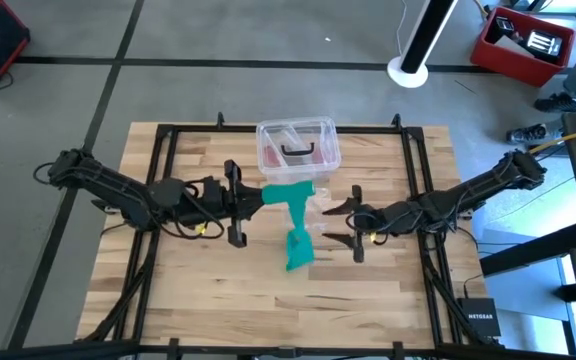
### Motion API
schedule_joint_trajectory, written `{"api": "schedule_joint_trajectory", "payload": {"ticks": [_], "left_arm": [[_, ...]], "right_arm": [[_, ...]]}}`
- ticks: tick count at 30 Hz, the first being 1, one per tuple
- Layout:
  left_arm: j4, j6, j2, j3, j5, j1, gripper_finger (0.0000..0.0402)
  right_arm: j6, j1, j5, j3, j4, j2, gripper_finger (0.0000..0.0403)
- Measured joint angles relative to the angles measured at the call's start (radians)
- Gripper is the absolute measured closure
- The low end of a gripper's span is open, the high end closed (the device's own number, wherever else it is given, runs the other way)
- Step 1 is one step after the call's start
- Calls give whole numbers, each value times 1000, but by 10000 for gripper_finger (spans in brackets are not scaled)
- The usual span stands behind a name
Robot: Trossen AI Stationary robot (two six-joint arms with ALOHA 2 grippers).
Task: Roll bandage
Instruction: Roll the green bandage
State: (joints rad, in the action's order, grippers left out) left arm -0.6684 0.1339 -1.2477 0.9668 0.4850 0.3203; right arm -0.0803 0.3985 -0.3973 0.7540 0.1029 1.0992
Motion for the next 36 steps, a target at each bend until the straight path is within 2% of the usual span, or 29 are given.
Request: {"api": "schedule_joint_trajectory", "payload": {"ticks": [4, 8, 10, 17, 25, 27, 32, 36], "left_arm": [[-5, -5, 4, 0, -1, -8, 390], [-5, -13, 4, 0, -29, -4, 390], [-6, -14, 4, 0, -39, 2, 390], [-18, 6, 6, 0, -38, 27, 390], [-50, 31, 30, 0, -45, 59, 390], [-51, 37, 39, 0, -46, 66, 390], [-49, 88, 71, 0, -48, 66, 390], [-51, 112, 112, 0, -48, 65, 390]], "right_arm": [[19, 0, 13, 2, 185, 65, 154], [28, -23, -93, 1, 246, 148, 154], [27, -45, -109, 1, 262, 186, 155], [-38, -71, -12, 0, 146, 250, 155], [-69, -72, -73, 0, -88, 302, 155], [-90, -71, -39, 0, -101, 288, 155], [-130, -53, 191, 62, -88, 240, 155], [-129, -23, 219, 87, -186, 244, 155]]}}
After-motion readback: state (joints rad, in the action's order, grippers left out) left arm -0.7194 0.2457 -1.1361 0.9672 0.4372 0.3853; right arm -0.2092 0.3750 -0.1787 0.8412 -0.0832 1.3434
